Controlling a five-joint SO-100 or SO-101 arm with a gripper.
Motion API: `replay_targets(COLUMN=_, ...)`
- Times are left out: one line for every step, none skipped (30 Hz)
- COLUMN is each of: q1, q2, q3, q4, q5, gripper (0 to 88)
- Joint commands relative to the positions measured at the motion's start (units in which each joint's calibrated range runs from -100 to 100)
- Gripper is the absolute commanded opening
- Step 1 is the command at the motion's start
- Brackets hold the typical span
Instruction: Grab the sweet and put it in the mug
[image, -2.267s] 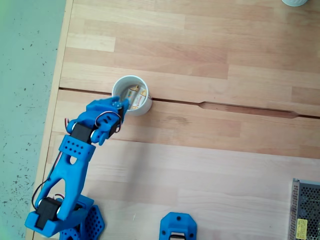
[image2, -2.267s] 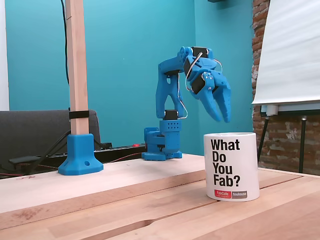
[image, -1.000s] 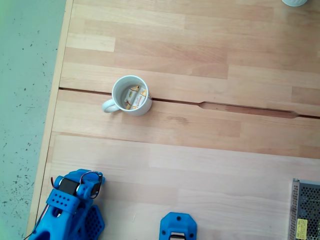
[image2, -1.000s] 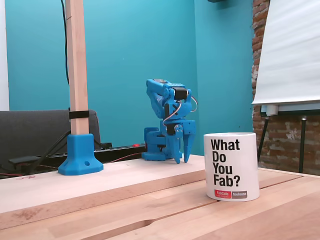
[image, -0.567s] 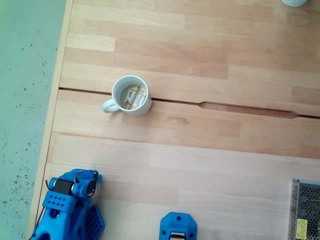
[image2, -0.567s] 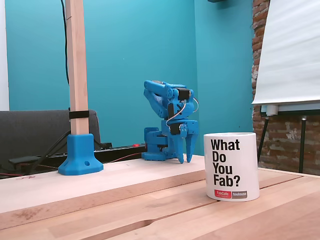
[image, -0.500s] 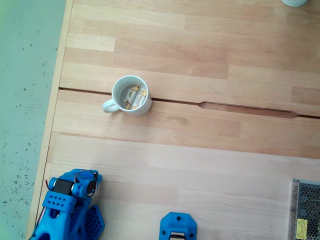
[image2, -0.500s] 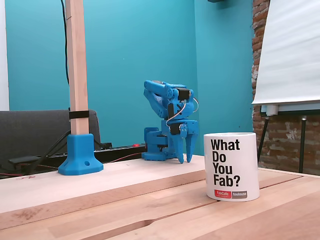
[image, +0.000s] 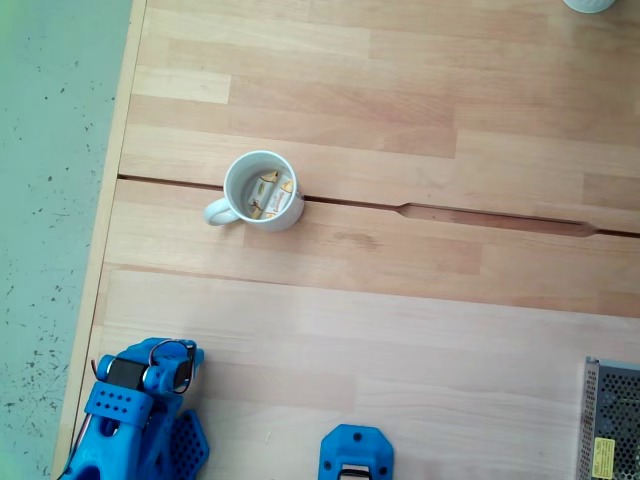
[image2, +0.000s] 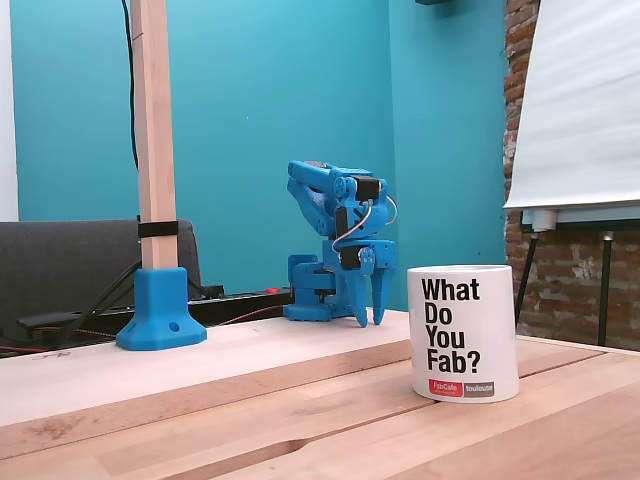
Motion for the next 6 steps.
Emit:
replay_targets(q1=-1.2, q2=0.7, q3=3.5, q4=-0.4, q5=0.0, gripper=11.2)
replay_targets(q1=-1.2, q2=0.7, q3=3.5, q4=-0.4, q5=0.0, gripper=11.2)
replay_targets(q1=-1.2, q2=0.7, q3=3.5, q4=-0.4, q5=0.0, gripper=11.3)
replay_targets(q1=-1.2, q2=0.7, q3=3.5, q4=-0.4, q5=0.0, gripper=11.3)
replay_targets(q1=-1.2, q2=0.7, q3=3.5, q4=-0.4, q5=0.0, gripper=11.3)
replay_targets(q1=-1.2, q2=0.7, q3=3.5, q4=-0.4, q5=0.0, gripper=11.3)
